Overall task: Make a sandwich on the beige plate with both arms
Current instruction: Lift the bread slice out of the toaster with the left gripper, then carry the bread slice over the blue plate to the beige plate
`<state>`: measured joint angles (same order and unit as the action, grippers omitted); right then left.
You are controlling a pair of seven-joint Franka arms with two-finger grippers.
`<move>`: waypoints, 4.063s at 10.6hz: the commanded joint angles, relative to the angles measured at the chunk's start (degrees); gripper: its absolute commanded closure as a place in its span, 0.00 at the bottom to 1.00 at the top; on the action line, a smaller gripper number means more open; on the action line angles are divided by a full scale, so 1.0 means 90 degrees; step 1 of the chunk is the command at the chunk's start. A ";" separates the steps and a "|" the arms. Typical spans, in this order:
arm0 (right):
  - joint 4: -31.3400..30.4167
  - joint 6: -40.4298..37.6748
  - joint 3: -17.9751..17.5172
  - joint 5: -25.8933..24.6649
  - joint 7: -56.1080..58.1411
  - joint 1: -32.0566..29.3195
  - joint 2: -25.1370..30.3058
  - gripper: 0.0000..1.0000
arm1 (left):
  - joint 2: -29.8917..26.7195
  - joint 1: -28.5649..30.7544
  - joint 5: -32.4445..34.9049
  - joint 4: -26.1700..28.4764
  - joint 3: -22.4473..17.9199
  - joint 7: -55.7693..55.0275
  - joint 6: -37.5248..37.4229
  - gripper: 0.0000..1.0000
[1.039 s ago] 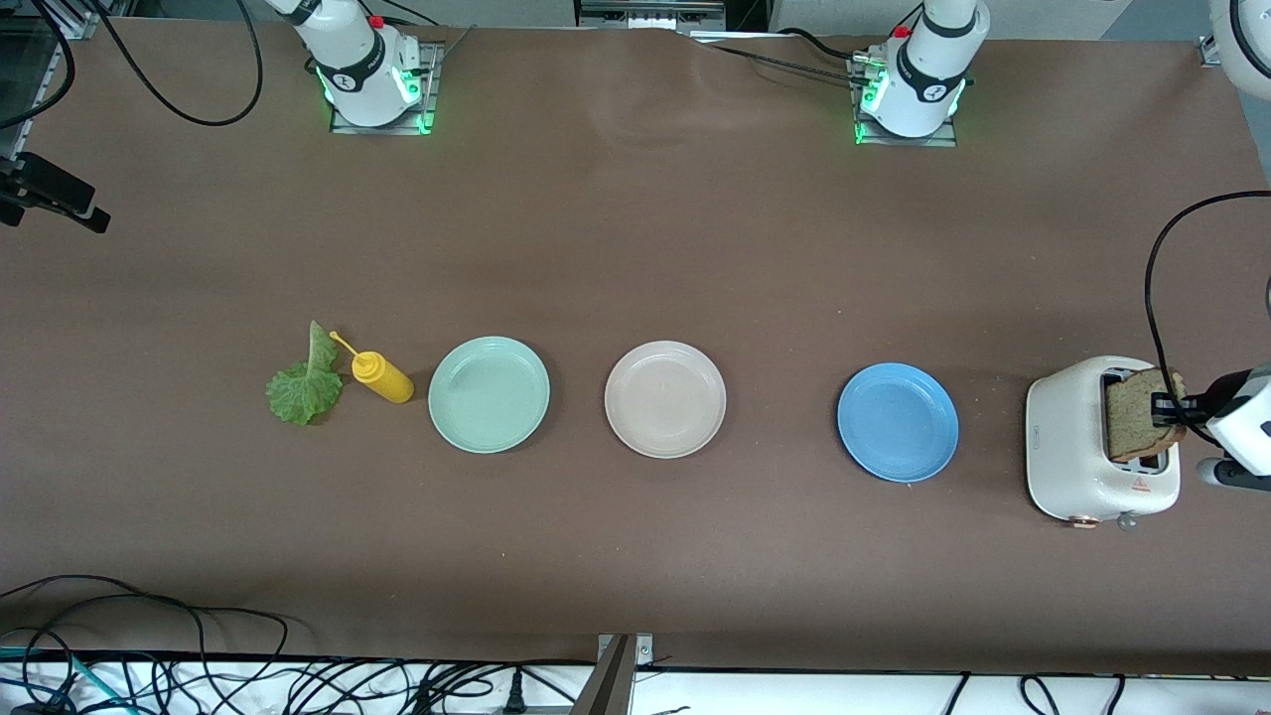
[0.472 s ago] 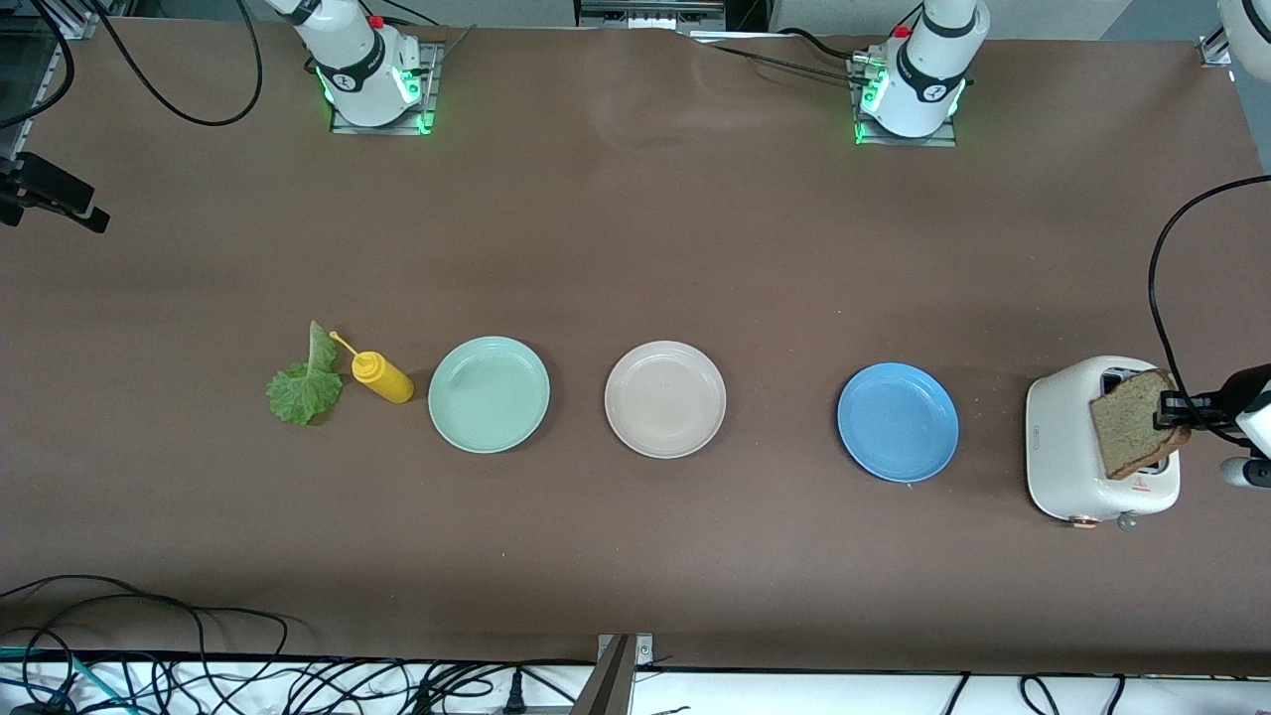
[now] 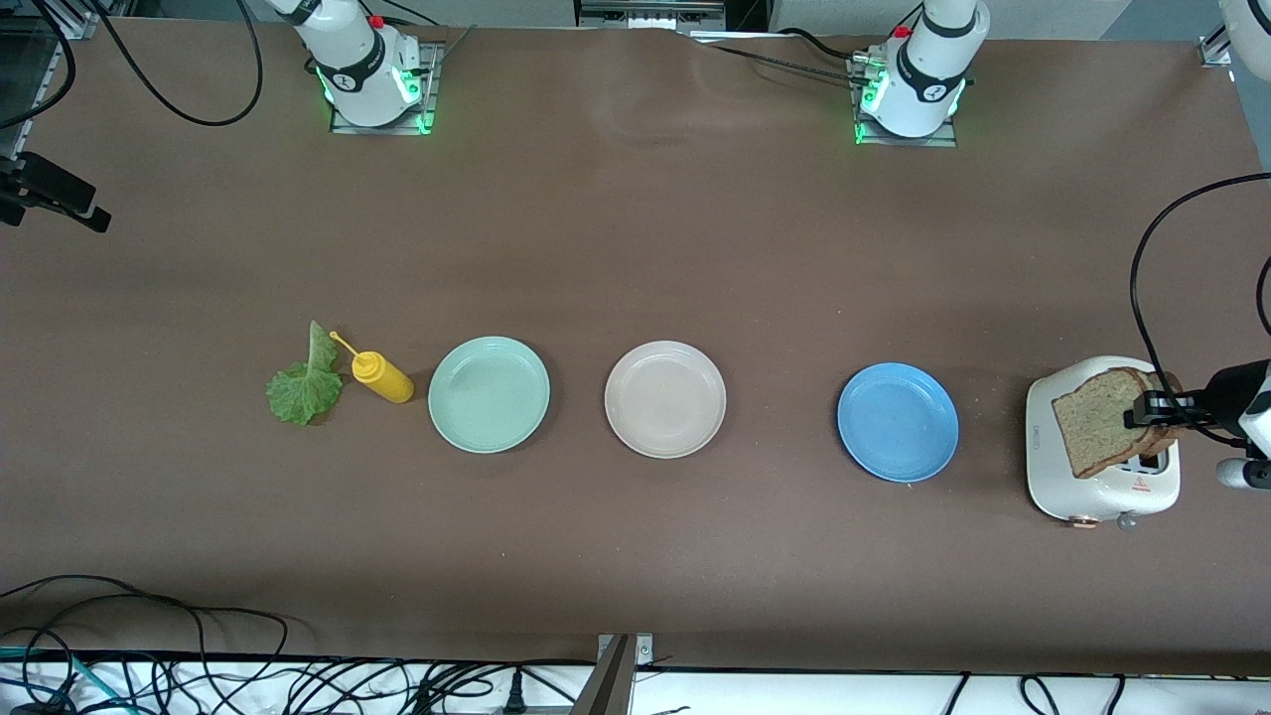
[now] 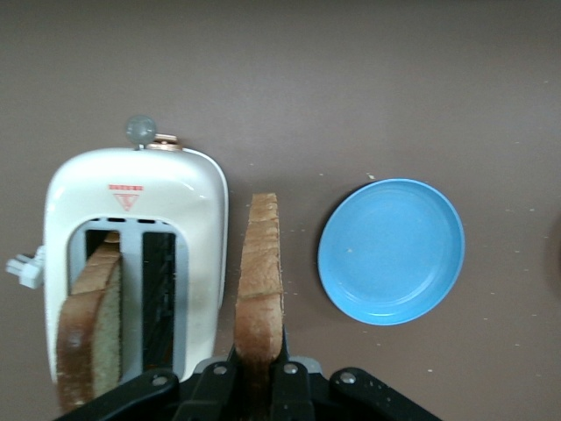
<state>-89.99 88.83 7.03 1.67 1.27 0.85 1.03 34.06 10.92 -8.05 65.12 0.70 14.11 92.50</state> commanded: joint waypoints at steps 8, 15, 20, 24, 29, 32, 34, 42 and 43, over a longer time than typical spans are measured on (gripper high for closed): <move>0.0145 -0.0212 -0.0010 0.0079 0.0093 -0.0016 -0.0008 0.00 | 0.0131 -0.0382 -0.2277 0.0137 -0.0028 -0.0844 -0.0161 1.00; 0.0145 -0.0222 0.0010 0.0079 0.0103 -0.0016 -0.0008 0.00 | 0.0346 -0.0811 -0.3021 0.0225 -0.0028 -0.1537 -0.0132 1.00; 0.0145 -0.0222 0.0019 0.0088 0.0103 -0.0016 -0.0008 0.00 | 0.0619 -0.0978 -0.3763 0.0235 -0.0028 -0.1812 -0.0083 1.00; 0.0145 -0.0251 0.0019 0.0079 0.0093 -0.0016 -0.0008 0.00 | 0.0863 -0.1270 -0.4269 0.0351 -0.0028 -0.1763 -0.0083 1.00; 0.0145 -0.0261 0.0029 0.0079 0.0093 -0.0016 -0.0008 0.00 | 0.0961 -0.1681 -0.4378 0.0616 0.0118 -0.1714 0.0532 1.00; 0.0145 -0.0261 0.0029 0.0088 0.0093 -0.0016 -0.0008 0.00 | 0.0990 -0.2042 -0.4398 0.0654 0.0118 -0.1734 0.0873 1.00; 0.0145 -0.0261 0.0039 0.0079 0.0093 -0.0016 -0.0008 0.00 | 0.1020 -0.2199 -0.4427 0.0684 0.0118 -0.1812 0.1127 1.00; 0.0145 -0.0261 0.0049 0.0079 0.0093 -0.0016 -0.0008 0.00 | 0.0776 -0.2569 -0.5168 0.2138 0.0753 -0.1822 0.3636 1.00; 0.0145 -0.0261 0.0049 0.0079 0.0093 -0.0016 -0.0008 0.00 | 0.0776 -0.2706 -0.5411 0.2178 0.0753 -0.1822 0.3831 1.00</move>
<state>-89.94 87.82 7.26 1.67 1.28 0.84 1.04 43.40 -11.99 -52.95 81.70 7.86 -2.16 124.17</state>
